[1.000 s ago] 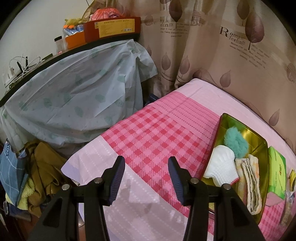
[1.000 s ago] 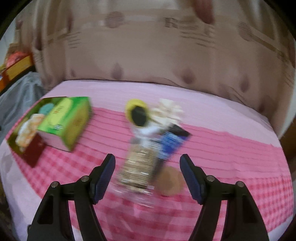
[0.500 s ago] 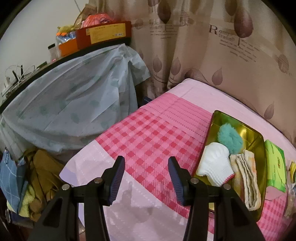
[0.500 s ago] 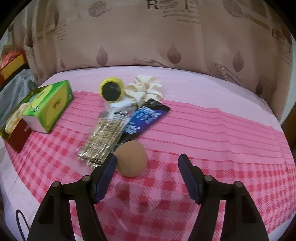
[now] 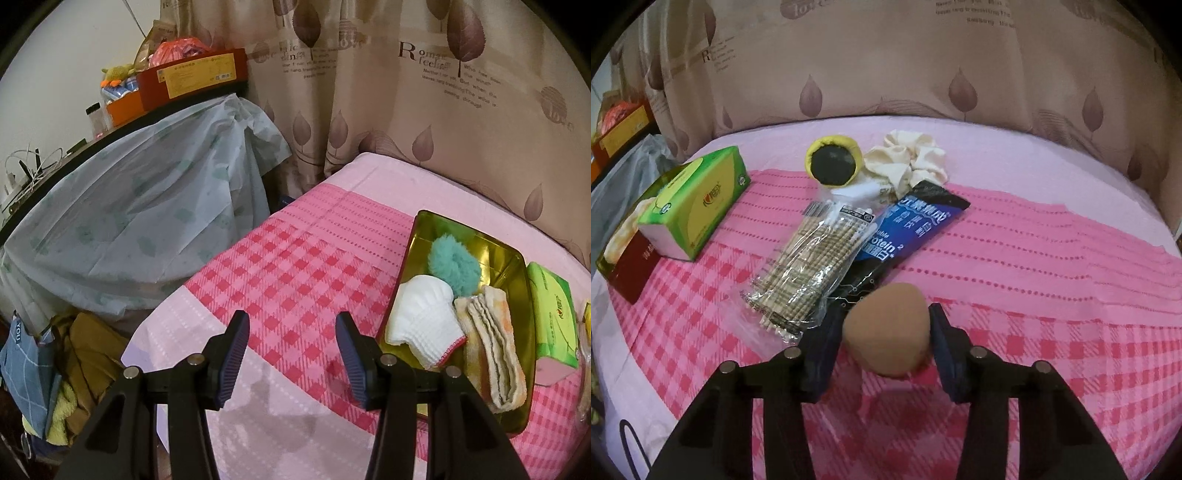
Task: Organize soft objects
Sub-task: 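Move the right gripper to the tan egg-shaped sponge and grasp it, then grasp the cotton-swab packet with the left gripper while the right gripper holds the sponge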
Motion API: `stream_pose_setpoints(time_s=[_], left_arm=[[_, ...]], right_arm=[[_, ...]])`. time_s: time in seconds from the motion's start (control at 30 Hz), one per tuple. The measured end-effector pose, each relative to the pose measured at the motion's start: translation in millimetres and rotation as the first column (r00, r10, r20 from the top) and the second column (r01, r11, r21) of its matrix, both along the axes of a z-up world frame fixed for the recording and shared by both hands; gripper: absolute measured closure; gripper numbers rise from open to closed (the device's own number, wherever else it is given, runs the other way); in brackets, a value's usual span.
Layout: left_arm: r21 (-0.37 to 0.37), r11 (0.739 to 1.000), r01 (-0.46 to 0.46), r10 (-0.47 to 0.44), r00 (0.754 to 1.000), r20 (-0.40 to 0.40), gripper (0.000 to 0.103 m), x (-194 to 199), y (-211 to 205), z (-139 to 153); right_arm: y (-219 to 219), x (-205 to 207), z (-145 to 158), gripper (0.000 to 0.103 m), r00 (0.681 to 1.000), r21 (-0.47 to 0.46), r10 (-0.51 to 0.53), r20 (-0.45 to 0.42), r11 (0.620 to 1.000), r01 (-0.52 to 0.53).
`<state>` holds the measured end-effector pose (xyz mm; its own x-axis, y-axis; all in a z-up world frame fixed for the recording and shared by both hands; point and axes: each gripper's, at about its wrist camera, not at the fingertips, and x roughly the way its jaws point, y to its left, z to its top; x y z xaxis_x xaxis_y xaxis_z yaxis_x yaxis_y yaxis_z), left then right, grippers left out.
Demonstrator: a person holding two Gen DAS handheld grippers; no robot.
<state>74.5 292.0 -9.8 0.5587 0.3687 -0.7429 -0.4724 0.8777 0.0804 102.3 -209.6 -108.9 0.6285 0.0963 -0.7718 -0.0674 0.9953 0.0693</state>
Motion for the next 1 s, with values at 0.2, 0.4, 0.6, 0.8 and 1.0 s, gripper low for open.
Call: stream_pose_setpoints(time_s=[0.2, 0.4, 0.6, 0.8, 1.0], left_arm=[[0.032, 0.999, 0.03, -0.03, 1.0, 0.006, 0.054, 0, -10, 1], [0.044, 0.991, 0.129, -0.129, 0.992, 0.013, 0.054, -3, -40, 6], [-0.004, 0.96, 0.278, -0.278, 0.96, 0.023, 0.051, -2, -94, 8], [-0.036, 0.882, 0.471, -0.47, 0.882, 0.026, 0.049, 5, -174, 7], [-0.141, 0.746, 0.65, -0.653, 0.757, 0.035, 0.046, 16, -256, 3]], right_arm=[[-2, -2, -1, 0.063, 1.0, 0.007, -0.004, 0.006, 1.0, 0.004], [-6, -6, 1, 0.064, 0.999, -0.036, -0.035, 0.025, 0.999, 0.035], [-24, -10, 7, 0.065, 0.994, -0.098, -0.09, 0.055, 0.991, 0.096], [-57, -12, 5, 0.065, 0.979, -0.124, -0.191, 0.067, 0.972, 0.198], [-76, -9, -1, 0.065, 0.971, -0.057, -0.238, 0.026, 0.969, 0.239]])
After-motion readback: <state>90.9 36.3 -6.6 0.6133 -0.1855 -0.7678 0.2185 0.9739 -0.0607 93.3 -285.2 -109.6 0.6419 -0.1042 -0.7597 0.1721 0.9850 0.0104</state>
